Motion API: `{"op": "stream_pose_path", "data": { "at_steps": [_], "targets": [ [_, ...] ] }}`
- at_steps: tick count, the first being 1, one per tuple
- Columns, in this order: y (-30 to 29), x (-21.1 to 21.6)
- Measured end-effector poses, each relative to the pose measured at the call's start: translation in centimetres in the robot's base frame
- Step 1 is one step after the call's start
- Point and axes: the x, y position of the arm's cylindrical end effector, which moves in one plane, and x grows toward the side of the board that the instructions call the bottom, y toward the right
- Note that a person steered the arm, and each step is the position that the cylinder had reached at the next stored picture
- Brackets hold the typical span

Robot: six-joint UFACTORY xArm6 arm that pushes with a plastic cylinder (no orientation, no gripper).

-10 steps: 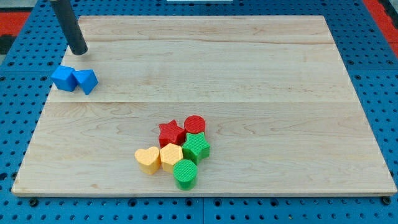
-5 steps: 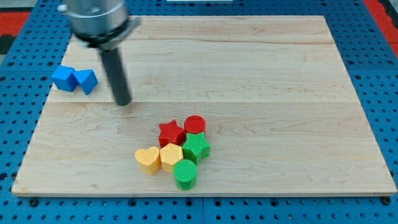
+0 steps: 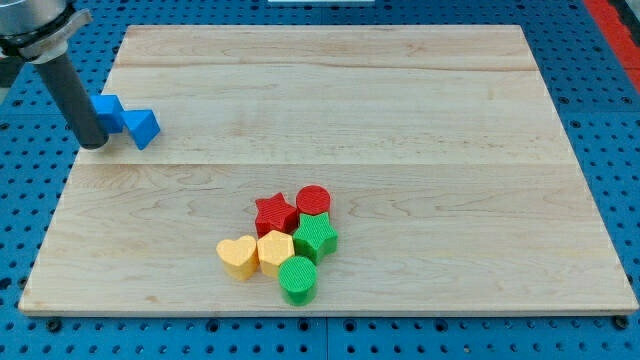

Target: Move the blue cube parallel to the top of the blue triangle

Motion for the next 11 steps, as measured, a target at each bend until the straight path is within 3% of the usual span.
{"op": "stream_pose_path", "data": {
  "at_steps": [2, 4, 6, 8, 11],
  "targets": [
    [1.7, -3.0],
    [-3.5, -3.5],
    [-1.4, -7.6],
    [1.9, -4.8],
    [3.0, -10.1]
  ]
}}
